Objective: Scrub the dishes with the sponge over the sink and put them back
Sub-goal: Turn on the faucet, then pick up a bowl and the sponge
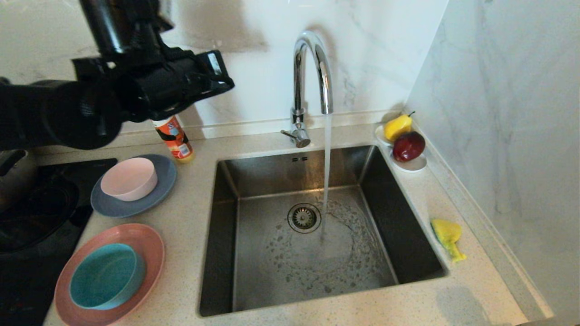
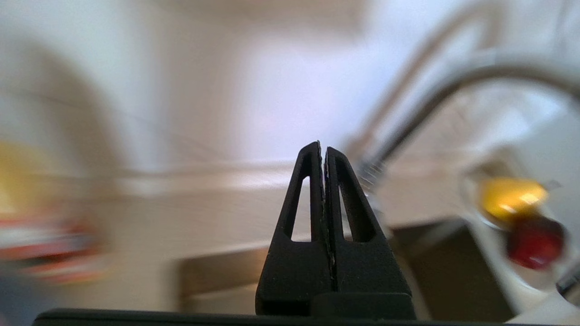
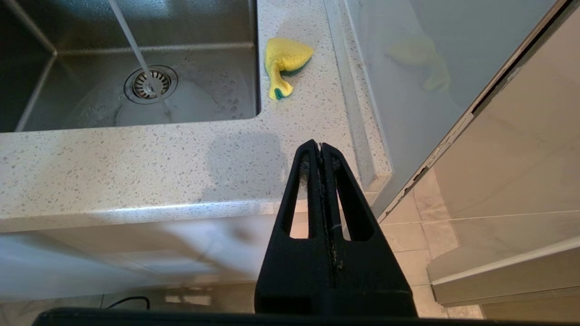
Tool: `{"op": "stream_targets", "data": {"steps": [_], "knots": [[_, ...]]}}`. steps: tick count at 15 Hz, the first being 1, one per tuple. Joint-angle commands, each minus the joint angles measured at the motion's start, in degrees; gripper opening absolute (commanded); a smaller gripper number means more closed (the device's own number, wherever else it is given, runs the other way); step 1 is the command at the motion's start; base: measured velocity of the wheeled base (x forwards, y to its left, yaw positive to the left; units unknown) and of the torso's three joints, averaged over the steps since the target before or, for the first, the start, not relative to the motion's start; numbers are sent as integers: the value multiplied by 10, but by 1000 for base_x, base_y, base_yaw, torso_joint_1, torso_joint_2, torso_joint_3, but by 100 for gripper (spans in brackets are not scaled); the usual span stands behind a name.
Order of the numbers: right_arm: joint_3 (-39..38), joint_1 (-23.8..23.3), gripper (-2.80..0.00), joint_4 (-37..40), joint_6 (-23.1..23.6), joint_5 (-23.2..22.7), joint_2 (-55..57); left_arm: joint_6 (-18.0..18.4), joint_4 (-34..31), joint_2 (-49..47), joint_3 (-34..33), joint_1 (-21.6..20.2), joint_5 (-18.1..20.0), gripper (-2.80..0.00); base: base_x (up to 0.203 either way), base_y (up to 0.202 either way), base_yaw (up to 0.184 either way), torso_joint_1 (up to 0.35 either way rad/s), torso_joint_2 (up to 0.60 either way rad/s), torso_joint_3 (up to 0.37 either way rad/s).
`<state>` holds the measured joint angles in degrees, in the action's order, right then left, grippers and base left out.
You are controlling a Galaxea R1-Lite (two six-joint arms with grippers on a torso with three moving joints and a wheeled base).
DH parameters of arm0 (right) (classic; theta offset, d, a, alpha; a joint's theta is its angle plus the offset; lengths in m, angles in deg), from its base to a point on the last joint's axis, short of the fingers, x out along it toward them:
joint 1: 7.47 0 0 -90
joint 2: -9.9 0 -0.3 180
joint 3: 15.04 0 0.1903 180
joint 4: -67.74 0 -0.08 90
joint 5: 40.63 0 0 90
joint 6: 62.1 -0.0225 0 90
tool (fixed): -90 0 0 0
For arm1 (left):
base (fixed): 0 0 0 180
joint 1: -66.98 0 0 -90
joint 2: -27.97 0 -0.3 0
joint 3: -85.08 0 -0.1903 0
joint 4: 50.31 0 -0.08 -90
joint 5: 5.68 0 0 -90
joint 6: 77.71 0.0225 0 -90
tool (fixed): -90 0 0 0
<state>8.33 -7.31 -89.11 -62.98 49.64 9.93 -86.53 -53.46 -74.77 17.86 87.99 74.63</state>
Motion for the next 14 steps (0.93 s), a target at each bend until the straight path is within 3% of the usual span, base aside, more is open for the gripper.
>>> {"op": "stream_targets", "data": {"steps": [1,5,9,14], "knots": [[0,0,-280,0,0,0,0,42,1,168,-82,1,-42,-280,0,0,0,0,0,0],[0,0,-280,0,0,0,0,102,1,387,-265,0,-85,-280,0,0,0,0,0,0],[0,0,-280,0,0,0,0,123,0,599,-485,-13,-143,-280,0,0,0,0,0,0],[0,0,-280,0,0,0,0,137,-9,819,-671,-125,-151,-280,0,0,0,0,0,0]]}}
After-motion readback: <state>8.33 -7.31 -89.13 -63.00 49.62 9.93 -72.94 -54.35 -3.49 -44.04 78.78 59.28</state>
